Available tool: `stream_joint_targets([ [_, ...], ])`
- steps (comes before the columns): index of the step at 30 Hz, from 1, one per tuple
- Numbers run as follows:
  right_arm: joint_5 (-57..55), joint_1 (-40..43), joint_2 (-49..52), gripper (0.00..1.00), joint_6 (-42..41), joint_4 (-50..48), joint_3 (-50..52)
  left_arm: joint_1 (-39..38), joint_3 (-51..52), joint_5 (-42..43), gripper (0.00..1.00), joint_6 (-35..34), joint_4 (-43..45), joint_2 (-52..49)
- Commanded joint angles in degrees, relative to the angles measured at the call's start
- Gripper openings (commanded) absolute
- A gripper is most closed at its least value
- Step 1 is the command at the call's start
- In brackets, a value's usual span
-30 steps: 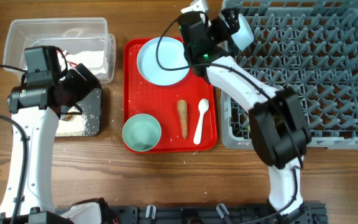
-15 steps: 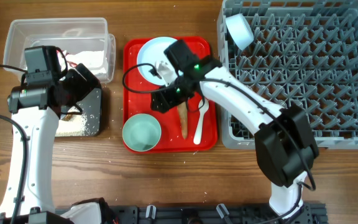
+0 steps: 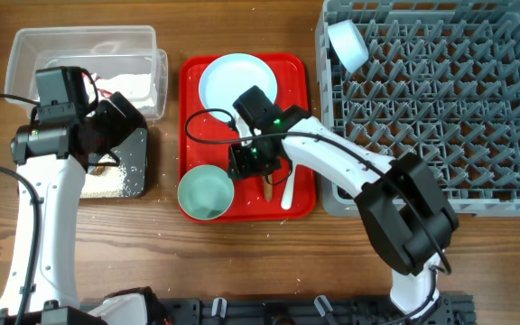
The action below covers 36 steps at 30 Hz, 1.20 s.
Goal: Sort waste into correct bins and load items into the dishwasher rack
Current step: 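Reach the right gripper to the green bowl and grasp its rim, then lift the green bowl right and set it into the dish rack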
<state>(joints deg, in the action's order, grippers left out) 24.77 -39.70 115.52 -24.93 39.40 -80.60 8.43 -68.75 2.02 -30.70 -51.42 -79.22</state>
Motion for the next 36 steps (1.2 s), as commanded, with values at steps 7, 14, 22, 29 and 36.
stream_joint_targets([
  [7,-0.79,-0.63,3.08,0.18,-5.09,-0.66,0.37,0.37,-0.81,-0.33,1.0,0.07,0.11,0.48],
  [14,-0.76,-0.63,3.15,0.04,-5.27,-1.05,0.37,0.37,-0.79,-0.33,1.0,0.04,0.11,0.48],
  [22,-11.72,5.57,-6.38,0.04,-2.03,7.26,-7.32,0.37,-0.79,-0.33,1.0,0.04,0.11,0.46],
  [29,-57.37,17.68,-26.88,0.04,-2.03,12.7,-8.31,0.37,-0.79,-0.33,1.0,0.04,0.11,0.48],
  [36,-78.66,18.51,-24.83,0.04,7.32,18.29,-8.17,0.37,-0.79,-0.33,1.0,0.04,0.11,0.46],
])
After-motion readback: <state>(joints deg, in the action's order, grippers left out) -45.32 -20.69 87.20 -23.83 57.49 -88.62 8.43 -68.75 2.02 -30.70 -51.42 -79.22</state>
